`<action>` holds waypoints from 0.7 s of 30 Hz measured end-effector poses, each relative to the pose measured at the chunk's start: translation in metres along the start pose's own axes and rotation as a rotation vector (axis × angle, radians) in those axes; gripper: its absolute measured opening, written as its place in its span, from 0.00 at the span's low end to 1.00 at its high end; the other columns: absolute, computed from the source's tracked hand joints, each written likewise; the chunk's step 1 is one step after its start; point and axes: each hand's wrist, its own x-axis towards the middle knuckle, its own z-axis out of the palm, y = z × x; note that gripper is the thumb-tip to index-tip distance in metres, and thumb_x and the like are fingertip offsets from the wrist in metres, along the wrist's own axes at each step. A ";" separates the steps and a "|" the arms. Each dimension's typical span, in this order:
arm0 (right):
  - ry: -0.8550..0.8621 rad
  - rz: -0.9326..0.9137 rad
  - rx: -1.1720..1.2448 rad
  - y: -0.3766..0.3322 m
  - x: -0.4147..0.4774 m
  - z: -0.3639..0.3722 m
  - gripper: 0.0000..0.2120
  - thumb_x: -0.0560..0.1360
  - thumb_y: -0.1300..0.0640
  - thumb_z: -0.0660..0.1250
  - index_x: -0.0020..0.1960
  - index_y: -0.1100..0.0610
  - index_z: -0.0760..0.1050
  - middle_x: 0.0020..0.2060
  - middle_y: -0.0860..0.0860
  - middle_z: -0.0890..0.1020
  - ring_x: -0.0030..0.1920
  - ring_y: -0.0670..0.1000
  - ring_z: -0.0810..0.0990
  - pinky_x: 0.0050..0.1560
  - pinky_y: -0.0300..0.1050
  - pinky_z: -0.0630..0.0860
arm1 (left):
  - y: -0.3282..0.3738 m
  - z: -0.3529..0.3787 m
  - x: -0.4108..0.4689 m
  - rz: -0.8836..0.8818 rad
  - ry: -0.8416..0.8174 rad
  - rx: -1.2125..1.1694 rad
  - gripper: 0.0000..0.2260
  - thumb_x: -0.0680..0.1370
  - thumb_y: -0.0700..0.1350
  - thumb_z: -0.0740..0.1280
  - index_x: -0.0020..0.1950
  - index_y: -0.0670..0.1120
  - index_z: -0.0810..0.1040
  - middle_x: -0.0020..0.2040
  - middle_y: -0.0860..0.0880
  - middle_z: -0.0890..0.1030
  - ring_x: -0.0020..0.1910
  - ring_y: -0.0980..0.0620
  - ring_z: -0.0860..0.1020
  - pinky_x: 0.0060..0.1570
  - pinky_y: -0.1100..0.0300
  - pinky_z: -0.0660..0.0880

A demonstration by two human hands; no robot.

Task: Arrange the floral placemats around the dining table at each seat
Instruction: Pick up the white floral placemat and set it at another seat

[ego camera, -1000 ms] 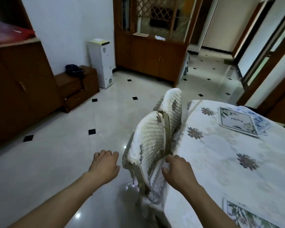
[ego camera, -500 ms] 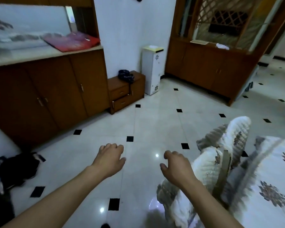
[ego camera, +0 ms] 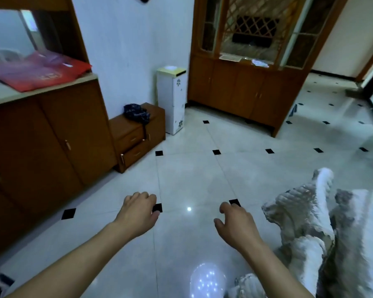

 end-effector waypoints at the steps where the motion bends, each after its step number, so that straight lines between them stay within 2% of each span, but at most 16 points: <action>1: 0.005 0.022 -0.001 0.003 0.012 0.000 0.15 0.75 0.47 0.63 0.57 0.54 0.72 0.48 0.52 0.79 0.50 0.56 0.78 0.48 0.48 0.73 | 0.000 0.000 0.018 0.026 -0.003 0.005 0.11 0.76 0.57 0.62 0.51 0.52 0.73 0.49 0.51 0.78 0.50 0.48 0.74 0.52 0.53 0.70; 8: 0.038 0.141 -0.025 0.045 0.102 0.003 0.15 0.74 0.46 0.63 0.56 0.54 0.72 0.46 0.52 0.79 0.49 0.56 0.77 0.45 0.48 0.69 | 0.019 0.014 0.142 0.145 -0.030 0.018 0.13 0.76 0.58 0.61 0.54 0.51 0.74 0.51 0.50 0.78 0.52 0.47 0.75 0.53 0.52 0.70; 16: 0.073 0.175 -0.024 0.115 0.238 -0.004 0.12 0.73 0.46 0.62 0.52 0.53 0.72 0.45 0.52 0.79 0.49 0.57 0.77 0.46 0.49 0.67 | 0.064 0.016 0.304 0.201 -0.067 0.069 0.14 0.76 0.58 0.61 0.56 0.51 0.72 0.52 0.51 0.79 0.53 0.47 0.75 0.54 0.51 0.70; 21: 0.078 0.205 -0.042 0.160 0.312 -0.022 0.15 0.74 0.46 0.62 0.56 0.53 0.73 0.48 0.52 0.80 0.50 0.56 0.77 0.52 0.50 0.70 | 0.095 0.015 0.398 0.247 -0.076 0.059 0.13 0.77 0.58 0.61 0.55 0.51 0.72 0.52 0.51 0.79 0.52 0.48 0.75 0.54 0.52 0.68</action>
